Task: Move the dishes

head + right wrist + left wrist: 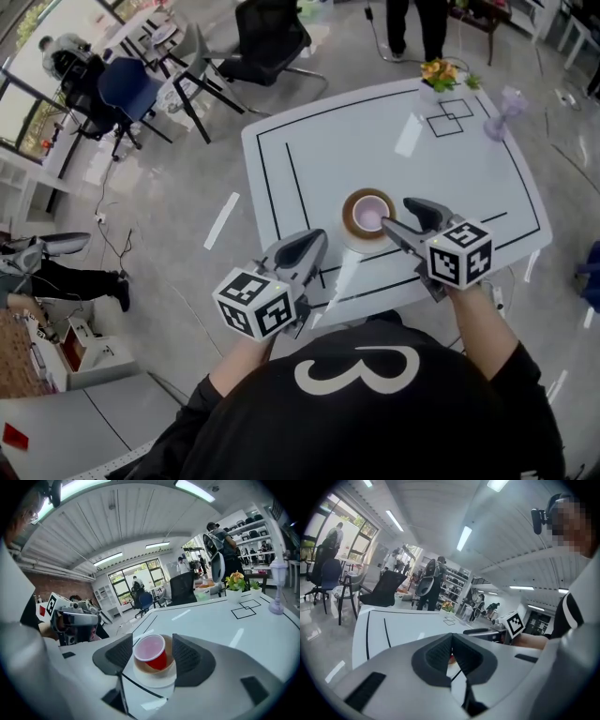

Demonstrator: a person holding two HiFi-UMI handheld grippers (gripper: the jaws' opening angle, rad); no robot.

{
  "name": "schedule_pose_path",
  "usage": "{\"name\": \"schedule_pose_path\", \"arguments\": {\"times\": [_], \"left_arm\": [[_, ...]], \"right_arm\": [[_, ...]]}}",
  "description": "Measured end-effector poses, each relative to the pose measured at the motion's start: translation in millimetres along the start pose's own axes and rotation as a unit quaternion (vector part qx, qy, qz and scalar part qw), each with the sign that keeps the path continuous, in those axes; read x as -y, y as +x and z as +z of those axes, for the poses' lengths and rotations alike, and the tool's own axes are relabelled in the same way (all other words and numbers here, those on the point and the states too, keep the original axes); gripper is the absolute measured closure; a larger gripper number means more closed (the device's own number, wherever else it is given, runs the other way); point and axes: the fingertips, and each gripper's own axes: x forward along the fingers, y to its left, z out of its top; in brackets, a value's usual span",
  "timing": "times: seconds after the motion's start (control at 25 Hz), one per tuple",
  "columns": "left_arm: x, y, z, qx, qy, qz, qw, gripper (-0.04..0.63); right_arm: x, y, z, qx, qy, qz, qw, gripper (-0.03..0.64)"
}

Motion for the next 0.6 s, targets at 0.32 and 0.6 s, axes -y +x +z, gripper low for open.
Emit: {"name": "schedule_pose_path", "arguments": {"times": [0.32, 0.6], "left_arm": [[-13.4, -0.4, 3.7, 0.017, -0.018, 0.02, 0.9995, 0.592], [-25.7, -8.1, -1.1, 0.028, -0.044, 0.029, 0.9982, 0.593]], "right_arm": [[14.3, 47.0, -14.8, -0.07, -0.002, 0.021, 0.997, 0.392], [17.1, 54.5, -24.9, -0.082, 0.018, 0.024, 0.996, 0.474]]}}
